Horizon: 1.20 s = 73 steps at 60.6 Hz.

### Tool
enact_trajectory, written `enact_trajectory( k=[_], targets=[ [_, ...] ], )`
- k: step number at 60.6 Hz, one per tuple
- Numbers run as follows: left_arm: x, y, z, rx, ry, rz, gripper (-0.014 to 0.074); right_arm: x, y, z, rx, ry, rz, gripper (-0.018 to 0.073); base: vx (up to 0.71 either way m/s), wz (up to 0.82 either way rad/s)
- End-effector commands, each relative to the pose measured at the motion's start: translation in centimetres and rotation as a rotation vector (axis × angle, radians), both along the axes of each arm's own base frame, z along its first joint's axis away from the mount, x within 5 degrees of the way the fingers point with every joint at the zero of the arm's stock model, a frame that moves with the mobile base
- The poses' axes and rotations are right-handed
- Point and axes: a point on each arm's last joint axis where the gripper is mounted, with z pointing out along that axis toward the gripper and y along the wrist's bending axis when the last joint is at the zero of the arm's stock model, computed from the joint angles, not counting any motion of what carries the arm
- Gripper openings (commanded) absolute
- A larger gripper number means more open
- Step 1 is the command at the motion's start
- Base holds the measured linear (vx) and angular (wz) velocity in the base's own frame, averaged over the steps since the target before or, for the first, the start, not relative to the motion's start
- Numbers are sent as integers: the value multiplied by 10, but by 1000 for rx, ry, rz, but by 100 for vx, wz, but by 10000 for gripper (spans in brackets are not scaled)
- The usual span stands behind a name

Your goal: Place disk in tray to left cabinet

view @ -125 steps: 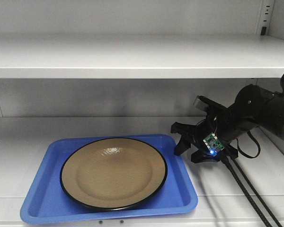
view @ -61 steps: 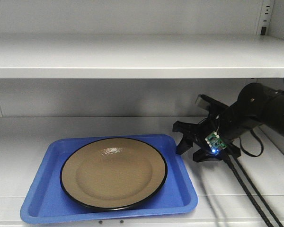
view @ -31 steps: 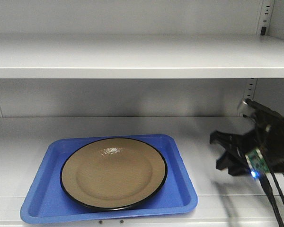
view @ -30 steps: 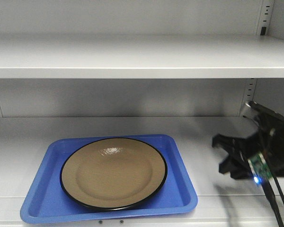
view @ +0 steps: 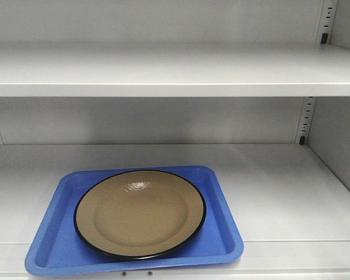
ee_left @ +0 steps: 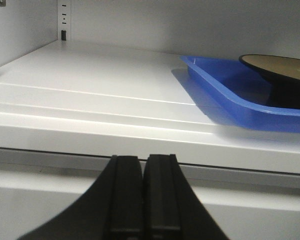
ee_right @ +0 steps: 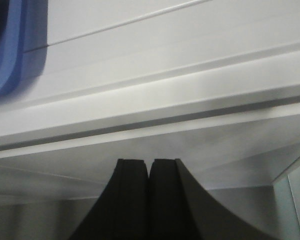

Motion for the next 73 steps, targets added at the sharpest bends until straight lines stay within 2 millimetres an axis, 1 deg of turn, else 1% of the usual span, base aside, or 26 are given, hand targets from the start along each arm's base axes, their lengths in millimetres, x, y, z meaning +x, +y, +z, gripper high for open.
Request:
enact_trajectory(
  k=[1, 9, 14, 17, 24, 32, 39, 42, 43, 47, 50, 59, 73],
  targets=[
    [1, 0, 1, 2, -59, -3, -6, -14, -6, 5, -5, -213, -35, 35, 0, 0],
    [1, 0, 1, 2, -59, -3, -6, -40, -12, -4, -26, -390, -57, -11, 0, 0],
    [1, 0, 1, 2, -59, -3, -6, -55, -15, -13, -61, -477, -59, -11, 0, 0],
    [1, 0, 1, 2, -59, -3, -6, -65, -18, -21, -94, -519, -55, -10, 0, 0],
    [1, 0, 1, 2, -59, -3, -6, -80, -22, -38, -171, -601, -44, -8, 0, 0],
    [1, 0, 1, 2, -59, -3, -6, -92, -24, -56, -231, -691, -39, -8, 0, 0],
    [1, 0, 1, 2, -59, -3, -6, -98, -25, -69, -269, -793, -35, -8, 0, 0],
    [1, 0, 1, 2, -59, -3, -6, -100, -25, -78, -270, -836, -40, -8, 0, 0],
    [1, 0, 1, 2, -59, -3, -6, -98, -25, -84, -272, -832, -41, -8, 0, 0],
    [1, 0, 1, 2, -57, -3, -6, -96, -24, -95, -261, -862, -42, -8, 0, 0],
    [2, 0, 1, 2, -57, -3, -6, -96, -24, -96, -256, -838, -44, -8, 0, 0],
    [2, 0, 1, 2, -57, -3, -6, -96, -24, -94, -299, -864, -26, -8, 0, 0],
    [2, 0, 1, 2, -57, -3, -6, -96, -24, -95, -300, -863, -25, -8, 0, 0]
  ],
)
